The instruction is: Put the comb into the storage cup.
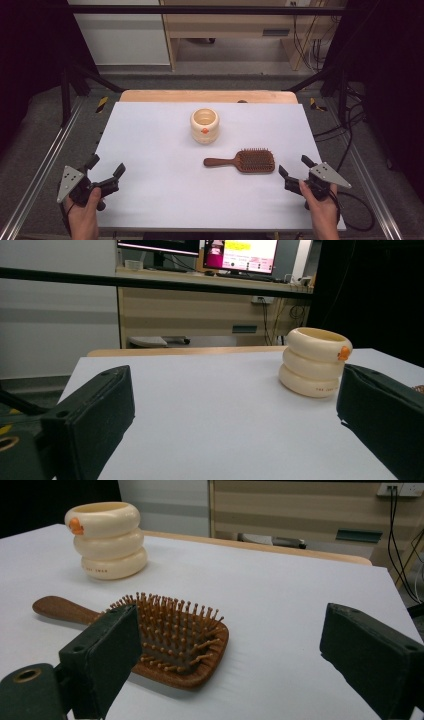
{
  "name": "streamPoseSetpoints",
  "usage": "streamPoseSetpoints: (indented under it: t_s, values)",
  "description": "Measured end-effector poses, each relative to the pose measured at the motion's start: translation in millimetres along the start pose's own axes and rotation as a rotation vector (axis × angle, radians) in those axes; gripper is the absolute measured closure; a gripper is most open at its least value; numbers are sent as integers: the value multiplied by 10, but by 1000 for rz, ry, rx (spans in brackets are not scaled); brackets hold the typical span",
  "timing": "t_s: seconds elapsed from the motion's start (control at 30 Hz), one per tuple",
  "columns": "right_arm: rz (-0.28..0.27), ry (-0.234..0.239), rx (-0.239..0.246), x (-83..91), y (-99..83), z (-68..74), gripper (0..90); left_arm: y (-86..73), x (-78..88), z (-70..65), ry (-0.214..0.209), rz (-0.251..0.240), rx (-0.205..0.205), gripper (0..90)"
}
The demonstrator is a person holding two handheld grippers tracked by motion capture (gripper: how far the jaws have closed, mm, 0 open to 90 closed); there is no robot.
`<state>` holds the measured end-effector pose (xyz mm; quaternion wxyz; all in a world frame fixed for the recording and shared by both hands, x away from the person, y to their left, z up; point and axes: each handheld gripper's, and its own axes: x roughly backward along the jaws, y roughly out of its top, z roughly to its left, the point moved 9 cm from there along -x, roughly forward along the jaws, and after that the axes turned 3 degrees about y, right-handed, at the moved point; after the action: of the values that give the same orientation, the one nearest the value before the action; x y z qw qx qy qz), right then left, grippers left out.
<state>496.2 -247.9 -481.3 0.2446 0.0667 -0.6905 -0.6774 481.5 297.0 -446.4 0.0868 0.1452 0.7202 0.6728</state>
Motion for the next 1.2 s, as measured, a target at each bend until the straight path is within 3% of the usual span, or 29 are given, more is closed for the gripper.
streamPoseSetpoints:
  t_s: [0.2, 0.43, 0.57, 0.73, 0.9, 0.97, 1.2]
  values:
    - [43, 5, -15, -25, -49, 5, 93, -3, -6, -14, 6, 3, -18, 18]
    - [107, -41, -42, -54, -121, -1, 117, -4, -8, -5, 12, 7, -24, 19]
    - [143, -18, -45, -58, -136, 60, 302, -4, -7, 1, 16, 6, -21, 19]
    - [180, -36, -14, -89, -114, 72, 640, -7, -4, 9, 17, 8, -20, 22]
    - [263, -50, -36, -157, -140, 2, 864, -9, -5, 1, 10, 9, -15, 23]
    - [286, -48, -55, -193, -133, -21, 900, -15, -8, -5, 7, 12, -16, 25]
    - [318, -42, -51, -349, -70, -99, 900, -15, -4, -12, 8, 13, -16, 26]
